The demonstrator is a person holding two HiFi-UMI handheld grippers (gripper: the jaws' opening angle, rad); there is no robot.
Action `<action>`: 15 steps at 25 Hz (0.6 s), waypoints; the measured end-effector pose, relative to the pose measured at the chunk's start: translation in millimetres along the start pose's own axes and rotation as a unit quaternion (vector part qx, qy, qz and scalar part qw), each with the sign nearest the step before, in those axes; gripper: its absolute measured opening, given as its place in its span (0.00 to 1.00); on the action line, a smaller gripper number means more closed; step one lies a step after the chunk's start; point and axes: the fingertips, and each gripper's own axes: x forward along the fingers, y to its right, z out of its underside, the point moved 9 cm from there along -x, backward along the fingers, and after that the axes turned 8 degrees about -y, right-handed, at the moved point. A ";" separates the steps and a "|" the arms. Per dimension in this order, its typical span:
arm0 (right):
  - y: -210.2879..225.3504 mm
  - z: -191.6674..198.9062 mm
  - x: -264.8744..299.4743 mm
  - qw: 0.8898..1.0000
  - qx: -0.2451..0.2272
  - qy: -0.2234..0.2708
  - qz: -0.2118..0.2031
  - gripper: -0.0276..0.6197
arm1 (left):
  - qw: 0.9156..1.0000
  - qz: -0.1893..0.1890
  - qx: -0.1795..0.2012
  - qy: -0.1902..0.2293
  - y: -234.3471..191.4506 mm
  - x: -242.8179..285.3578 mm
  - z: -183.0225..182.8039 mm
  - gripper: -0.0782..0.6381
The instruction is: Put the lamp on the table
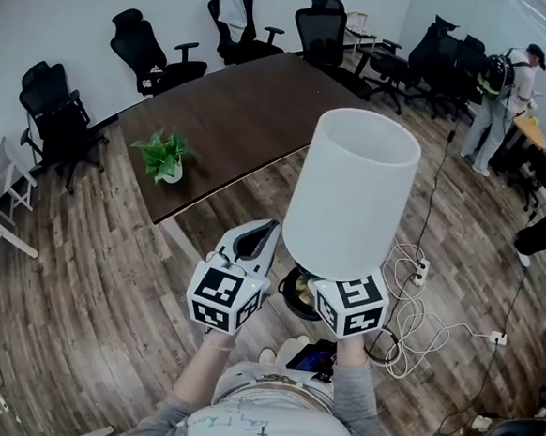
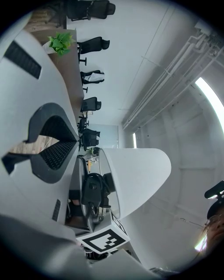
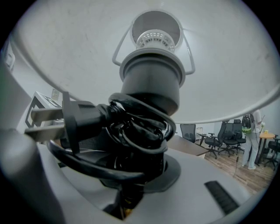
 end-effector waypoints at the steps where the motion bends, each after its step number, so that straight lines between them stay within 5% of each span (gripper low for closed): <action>1: 1.1 -1.7 4.0 1.000 0.000 0.000 0.000 0.14 | 1.000 0.001 -0.001 0.000 -3.0 2.2 -0.3 0.12; 15: 56.6 -30.2 72.9 0.999 -0.018 0.000 -0.029 0.14 | 1.000 -0.012 -0.009 0.003 -48.9 71.0 -27.7 0.12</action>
